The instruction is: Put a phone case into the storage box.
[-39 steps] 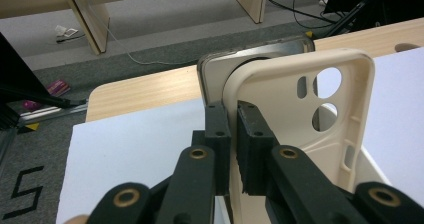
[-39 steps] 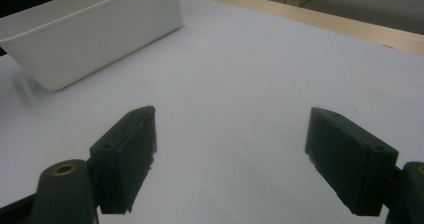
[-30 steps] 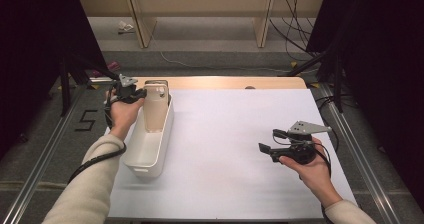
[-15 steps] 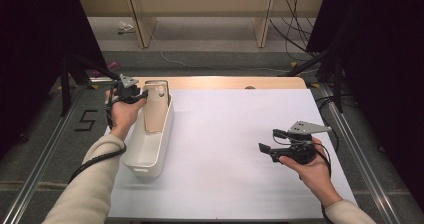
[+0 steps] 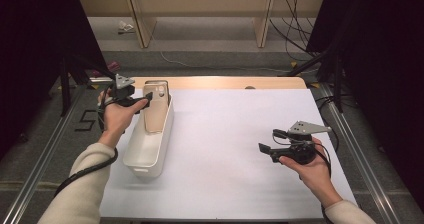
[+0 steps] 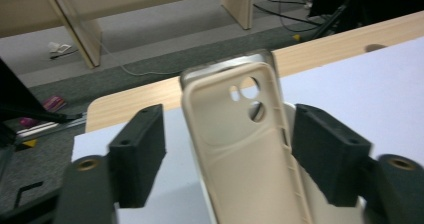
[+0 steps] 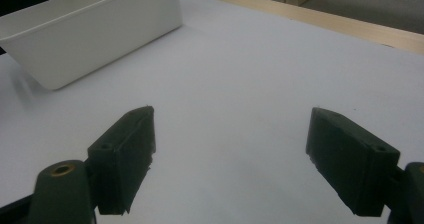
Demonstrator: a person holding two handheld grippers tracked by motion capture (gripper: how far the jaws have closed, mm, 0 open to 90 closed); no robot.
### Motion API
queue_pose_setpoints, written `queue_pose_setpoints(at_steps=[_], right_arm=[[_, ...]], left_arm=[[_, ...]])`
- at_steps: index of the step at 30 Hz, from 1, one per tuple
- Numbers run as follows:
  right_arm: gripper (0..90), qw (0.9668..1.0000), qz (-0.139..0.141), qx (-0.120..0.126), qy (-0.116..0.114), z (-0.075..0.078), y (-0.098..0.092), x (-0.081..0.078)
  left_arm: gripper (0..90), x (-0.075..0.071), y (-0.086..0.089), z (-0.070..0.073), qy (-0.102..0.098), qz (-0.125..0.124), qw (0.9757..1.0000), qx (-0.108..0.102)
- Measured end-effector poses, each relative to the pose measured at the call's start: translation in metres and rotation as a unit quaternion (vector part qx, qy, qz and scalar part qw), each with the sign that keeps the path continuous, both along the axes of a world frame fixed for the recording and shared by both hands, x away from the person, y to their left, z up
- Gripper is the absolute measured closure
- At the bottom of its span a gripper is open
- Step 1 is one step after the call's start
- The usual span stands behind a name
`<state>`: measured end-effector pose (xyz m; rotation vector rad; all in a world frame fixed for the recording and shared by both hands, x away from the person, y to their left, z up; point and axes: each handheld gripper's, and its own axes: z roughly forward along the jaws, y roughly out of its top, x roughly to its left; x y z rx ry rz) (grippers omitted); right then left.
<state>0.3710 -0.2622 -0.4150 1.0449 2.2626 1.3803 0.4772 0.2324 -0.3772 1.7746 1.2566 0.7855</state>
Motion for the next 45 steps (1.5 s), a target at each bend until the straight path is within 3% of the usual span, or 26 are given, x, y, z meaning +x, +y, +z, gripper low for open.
queue_pose_setpoints(at_steps=[5,11,18,26,34,45], right_arm=[[19.7,1.0000,0.001,0.000,-0.001,0.000,-0.001,0.000],[19.1,1.0000,0.003,-0.002,0.000,0.000,0.000,0.001],[18.8,1.0000,0.003,-0.004,0.001,-0.001,0.000,0.001],[18.4,1.0000,0.004,-0.004,0.000,-0.001,0.000,0.001],[18.3,1.0000,-0.001,-0.002,0.001,-0.001,-0.009,-0.002],[18.0,1.0000,0.000,-0.004,0.002,-0.002,-0.016,-0.007]], left_arm=[[15.5,-0.021,0.000,0.004,-0.005,-0.023,0.9997,-0.012],[11.0,-0.045,0.001,0.001,-0.003,-0.054,0.9978,-0.038],[7.8,-0.068,-0.002,0.000,-0.024,-0.089,0.9942,-0.055],[3.4,-0.090,-0.011,-0.001,-0.029,-0.127,0.9902,-0.051],[3.0,-0.115,-0.017,-0.008,-0.048,-0.156,0.9853,-0.049],[2.9,-0.134,-0.018,-0.025,-0.057,-0.172,0.9827,-0.039]])
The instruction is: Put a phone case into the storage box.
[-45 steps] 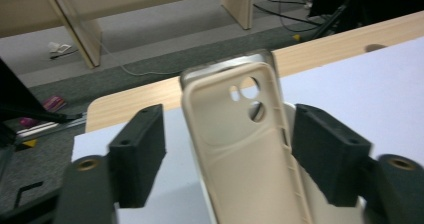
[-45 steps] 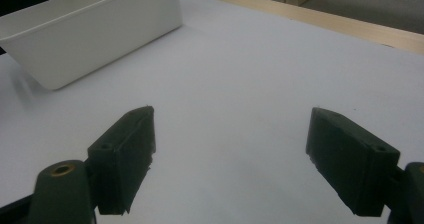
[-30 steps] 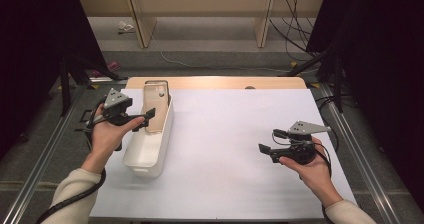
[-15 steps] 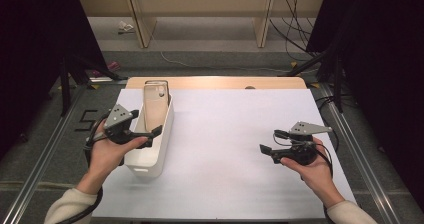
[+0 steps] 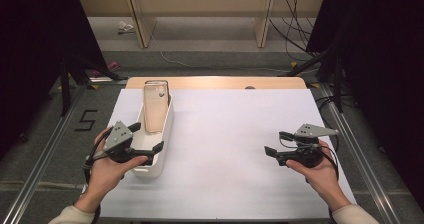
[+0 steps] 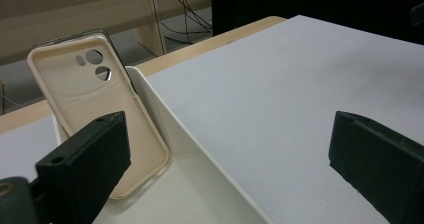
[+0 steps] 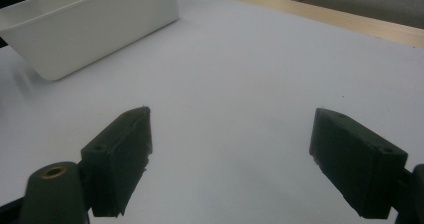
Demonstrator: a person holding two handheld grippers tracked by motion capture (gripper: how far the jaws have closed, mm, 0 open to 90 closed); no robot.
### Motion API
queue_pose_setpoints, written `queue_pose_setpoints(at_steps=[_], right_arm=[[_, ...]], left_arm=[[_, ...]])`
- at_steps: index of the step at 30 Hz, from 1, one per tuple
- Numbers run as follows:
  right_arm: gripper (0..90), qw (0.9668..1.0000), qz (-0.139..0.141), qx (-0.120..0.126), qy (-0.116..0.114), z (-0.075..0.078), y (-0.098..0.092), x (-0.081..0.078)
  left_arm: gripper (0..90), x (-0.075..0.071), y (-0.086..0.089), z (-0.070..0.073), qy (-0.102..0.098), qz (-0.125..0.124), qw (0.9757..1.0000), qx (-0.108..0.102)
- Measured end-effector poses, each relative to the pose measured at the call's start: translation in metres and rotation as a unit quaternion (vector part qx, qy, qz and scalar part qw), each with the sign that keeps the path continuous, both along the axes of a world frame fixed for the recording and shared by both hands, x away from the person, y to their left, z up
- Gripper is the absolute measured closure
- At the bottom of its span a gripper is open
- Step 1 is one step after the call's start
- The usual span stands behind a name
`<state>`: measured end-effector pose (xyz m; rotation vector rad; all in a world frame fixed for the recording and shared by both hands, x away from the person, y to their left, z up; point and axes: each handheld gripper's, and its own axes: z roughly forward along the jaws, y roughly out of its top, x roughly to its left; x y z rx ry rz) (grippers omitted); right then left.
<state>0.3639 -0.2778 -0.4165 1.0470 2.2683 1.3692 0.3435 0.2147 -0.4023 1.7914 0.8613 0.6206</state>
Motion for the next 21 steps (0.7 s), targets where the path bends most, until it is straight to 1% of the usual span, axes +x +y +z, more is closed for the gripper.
queue_pose_setpoints(at_steps=[5,7,10,17,21], right_arm=[[18.0,1.0000,0.002,-0.001,-0.001,-0.0007,-0.0013,-0.0018],[18.0,1.0000,0.003,-0.001,0.000,-0.0009,-0.0016,-0.0030],[18.0,1.0000,0.004,-0.001,0.000,-0.0008,-0.0014,-0.0047],[18.2,1.0000,0.006,0.000,0.000,-0.0011,-0.0009,-0.0059],[18.3,1.0000,0.007,0.001,0.000,-0.0010,-0.0006,-0.0063]], left_arm=[[2.9,-0.0041,-0.0010,-0.0035,-0.009,-0.011,0.9999,0.002],[3.0,-0.0051,-0.0009,-0.0050,-0.012,-0.012,0.9998,0.007],[3.0,-0.0059,-0.0003,-0.0055,-0.013,-0.012,0.9998,0.002],[3.4,-0.0052,0.0017,-0.0072,-0.010,-0.007,0.9999,-0.007],[3.5,-0.0049,0.0025,-0.0086,-0.010,-0.007,0.9999,-0.008]])
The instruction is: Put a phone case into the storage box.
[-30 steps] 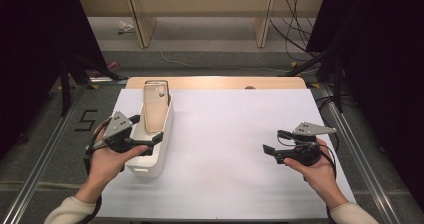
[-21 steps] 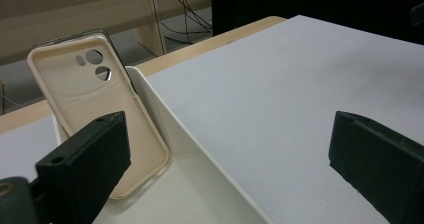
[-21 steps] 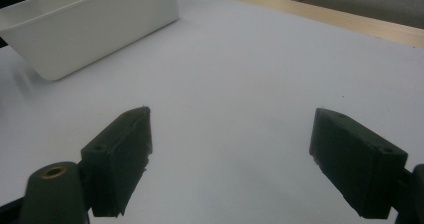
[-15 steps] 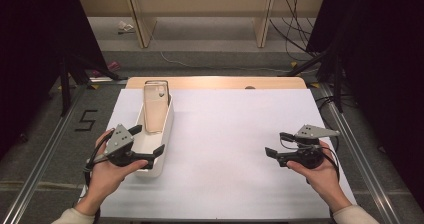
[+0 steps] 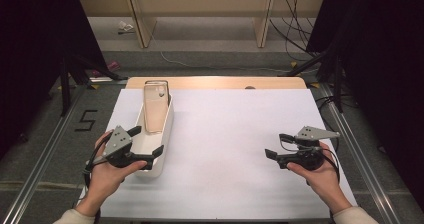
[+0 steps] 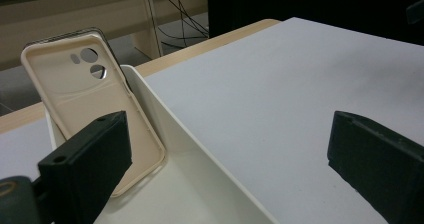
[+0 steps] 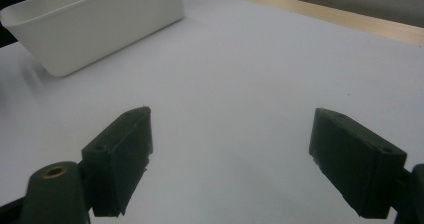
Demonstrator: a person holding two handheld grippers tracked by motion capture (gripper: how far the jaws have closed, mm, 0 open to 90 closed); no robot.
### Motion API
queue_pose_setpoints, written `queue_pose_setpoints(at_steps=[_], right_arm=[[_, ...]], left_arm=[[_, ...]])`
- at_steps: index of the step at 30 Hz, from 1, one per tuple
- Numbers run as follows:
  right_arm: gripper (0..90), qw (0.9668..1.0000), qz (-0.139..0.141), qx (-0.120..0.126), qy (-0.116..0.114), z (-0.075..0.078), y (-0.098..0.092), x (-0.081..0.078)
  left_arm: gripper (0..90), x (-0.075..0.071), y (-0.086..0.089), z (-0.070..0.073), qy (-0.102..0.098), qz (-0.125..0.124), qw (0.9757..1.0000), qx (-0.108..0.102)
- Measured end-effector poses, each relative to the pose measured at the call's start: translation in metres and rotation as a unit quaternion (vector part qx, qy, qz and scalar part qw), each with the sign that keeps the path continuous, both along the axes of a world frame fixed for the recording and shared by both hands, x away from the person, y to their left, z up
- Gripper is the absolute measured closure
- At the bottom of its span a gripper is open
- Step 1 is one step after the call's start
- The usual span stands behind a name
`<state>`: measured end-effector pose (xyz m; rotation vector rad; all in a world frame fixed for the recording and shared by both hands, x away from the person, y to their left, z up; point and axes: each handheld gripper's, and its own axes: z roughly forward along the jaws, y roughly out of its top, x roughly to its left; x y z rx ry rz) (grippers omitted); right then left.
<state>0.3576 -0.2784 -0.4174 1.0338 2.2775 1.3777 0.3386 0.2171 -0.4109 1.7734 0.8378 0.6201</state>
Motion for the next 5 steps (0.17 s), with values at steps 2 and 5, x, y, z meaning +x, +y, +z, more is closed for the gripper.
queue_pose_setpoints(at_steps=[2,5], right_arm=[[18.3,1.0000,0.000,0.000,0.000,-0.0001,0.0000,0.0001],[18.3,1.0000,0.000,0.001,0.002,-0.0002,-0.0001,0.0004]], left_arm=[[3.8,0.0001,0.0006,0.0000,0.000,0.001,1.0000,-0.005],[3.9,0.0002,0.0009,0.0004,-0.002,0.003,1.0000,-0.007]])
